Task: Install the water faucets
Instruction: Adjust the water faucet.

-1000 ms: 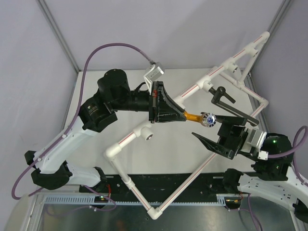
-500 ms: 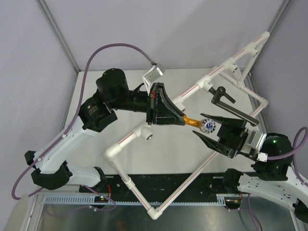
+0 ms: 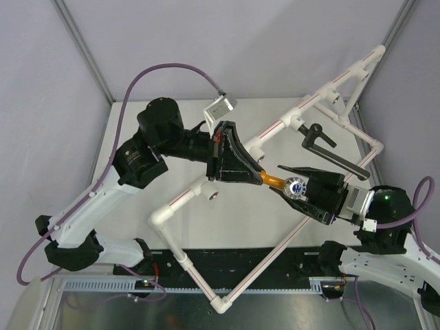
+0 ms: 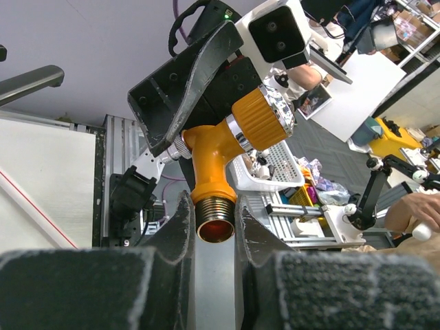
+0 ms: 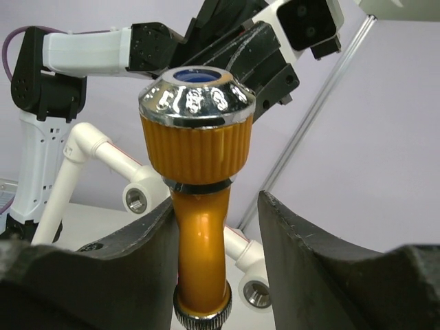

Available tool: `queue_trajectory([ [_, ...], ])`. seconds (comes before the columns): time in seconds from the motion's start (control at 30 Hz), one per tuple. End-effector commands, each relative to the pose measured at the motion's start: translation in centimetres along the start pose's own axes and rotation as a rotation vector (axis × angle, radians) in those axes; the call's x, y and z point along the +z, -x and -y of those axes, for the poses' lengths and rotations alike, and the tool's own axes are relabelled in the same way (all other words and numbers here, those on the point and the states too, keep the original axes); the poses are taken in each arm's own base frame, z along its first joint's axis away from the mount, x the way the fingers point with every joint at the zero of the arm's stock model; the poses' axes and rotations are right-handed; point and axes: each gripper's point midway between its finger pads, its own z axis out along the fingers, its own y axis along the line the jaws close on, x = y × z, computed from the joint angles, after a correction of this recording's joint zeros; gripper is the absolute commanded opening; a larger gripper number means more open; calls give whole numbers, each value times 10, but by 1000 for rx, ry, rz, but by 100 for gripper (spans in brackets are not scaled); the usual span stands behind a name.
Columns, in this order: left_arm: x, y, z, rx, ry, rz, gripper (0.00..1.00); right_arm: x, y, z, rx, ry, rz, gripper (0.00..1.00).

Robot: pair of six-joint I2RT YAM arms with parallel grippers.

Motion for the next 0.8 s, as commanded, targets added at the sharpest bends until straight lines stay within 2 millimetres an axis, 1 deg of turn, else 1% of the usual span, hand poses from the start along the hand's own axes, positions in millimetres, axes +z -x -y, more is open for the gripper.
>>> queue_trajectory([
  [0.0, 0, 4, 10, 15, -48, 8, 0, 7, 30, 6, -18, 5, 92, 51],
  [0.13, 2, 3, 9, 9, -53, 7, 0, 10, 31, 5, -15, 15, 99, 50],
  [0.3, 2, 8, 13, 17, -61, 28, 0, 12, 28, 2, -4, 26, 91, 52],
  [0.53, 5, 9, 12, -3, -82, 36, 0, 14, 29, 1, 3, 35, 102, 48],
  [0.77, 8, 9, 11, -19, -100, 43, 0, 14, 34, 0, 11, 42, 121, 48],
])
